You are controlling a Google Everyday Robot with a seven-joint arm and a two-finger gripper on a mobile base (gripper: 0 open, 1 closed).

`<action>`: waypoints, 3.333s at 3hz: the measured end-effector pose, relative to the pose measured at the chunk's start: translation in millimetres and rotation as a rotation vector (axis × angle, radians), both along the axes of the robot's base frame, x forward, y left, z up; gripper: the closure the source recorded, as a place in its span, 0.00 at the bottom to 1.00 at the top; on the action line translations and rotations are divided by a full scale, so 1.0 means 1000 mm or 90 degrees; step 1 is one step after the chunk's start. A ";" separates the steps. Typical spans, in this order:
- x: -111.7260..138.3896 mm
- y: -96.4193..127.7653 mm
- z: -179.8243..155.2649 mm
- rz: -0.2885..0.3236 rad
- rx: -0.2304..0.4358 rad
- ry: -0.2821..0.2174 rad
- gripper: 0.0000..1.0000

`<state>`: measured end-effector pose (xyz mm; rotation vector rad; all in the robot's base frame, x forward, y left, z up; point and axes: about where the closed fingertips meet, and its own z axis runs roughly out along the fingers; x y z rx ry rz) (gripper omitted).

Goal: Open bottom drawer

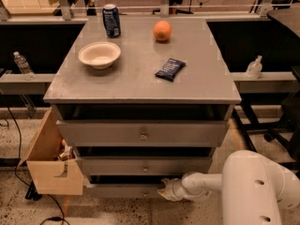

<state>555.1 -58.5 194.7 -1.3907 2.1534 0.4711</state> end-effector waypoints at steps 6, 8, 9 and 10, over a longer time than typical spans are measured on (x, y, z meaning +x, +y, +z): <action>0.000 0.000 0.000 0.000 0.000 0.000 0.00; 0.014 0.013 -0.017 0.040 -0.020 0.034 0.00; 0.013 0.014 -0.021 0.047 -0.044 0.042 0.00; 0.000 0.010 -0.015 0.037 -0.059 0.036 0.00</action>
Offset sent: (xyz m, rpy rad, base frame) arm 0.0000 0.0001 0.0000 0.0000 0.0001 0.0001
